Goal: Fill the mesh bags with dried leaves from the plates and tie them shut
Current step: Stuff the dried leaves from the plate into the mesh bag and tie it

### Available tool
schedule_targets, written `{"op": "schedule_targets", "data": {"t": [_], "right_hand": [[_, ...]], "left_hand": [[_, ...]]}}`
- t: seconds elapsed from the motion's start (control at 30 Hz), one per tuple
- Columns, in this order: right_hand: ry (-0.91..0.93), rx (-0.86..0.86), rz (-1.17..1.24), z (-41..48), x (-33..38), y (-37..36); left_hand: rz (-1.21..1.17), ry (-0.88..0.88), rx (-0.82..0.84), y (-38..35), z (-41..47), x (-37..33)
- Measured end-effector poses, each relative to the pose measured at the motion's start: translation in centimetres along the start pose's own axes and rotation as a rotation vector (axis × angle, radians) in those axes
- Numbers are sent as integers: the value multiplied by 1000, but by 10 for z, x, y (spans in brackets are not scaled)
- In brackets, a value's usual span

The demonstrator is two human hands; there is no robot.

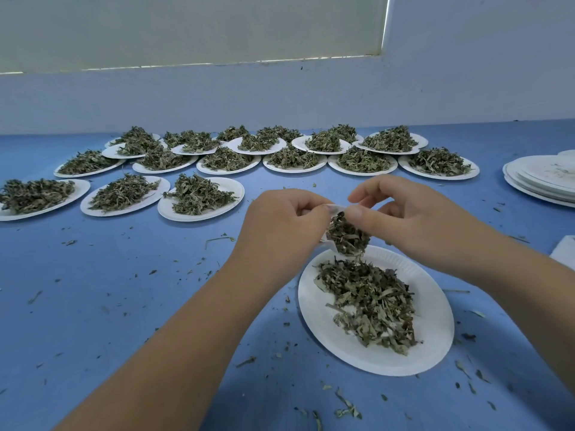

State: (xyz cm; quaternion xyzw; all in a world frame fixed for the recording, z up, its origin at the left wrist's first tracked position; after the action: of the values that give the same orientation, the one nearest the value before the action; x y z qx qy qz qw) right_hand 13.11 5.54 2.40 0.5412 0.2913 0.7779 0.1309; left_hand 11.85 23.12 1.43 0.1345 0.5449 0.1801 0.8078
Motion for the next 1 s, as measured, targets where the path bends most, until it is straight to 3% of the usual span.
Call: {"op": "schedule_targets", "data": {"t": [0.23,0.6,1.0], "right_hand": [[136,-3,-244,-12,16,-10],[152,-112,-208,-10,16,-7],[247,-237,-384,-17,18,-21]], "left_hand": [[-83,87,-71,4,1,1],[-73,71,-74,2,1,2],[-74,25,-29,-7,-6,-5]]}}
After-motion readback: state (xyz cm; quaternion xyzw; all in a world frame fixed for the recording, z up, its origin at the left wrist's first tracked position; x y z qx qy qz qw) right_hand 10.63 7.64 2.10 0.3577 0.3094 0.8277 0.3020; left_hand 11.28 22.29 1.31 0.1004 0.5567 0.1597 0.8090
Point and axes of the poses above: each hand's wrist, its own z-axis towards the middle knuckle, its own y-axis out of the back of the hand, x = y × z, the point moved 1 cm from there along z, towards the middle knuckle, and after that the axes turned 1 degree about z, right-handed, at the moved point
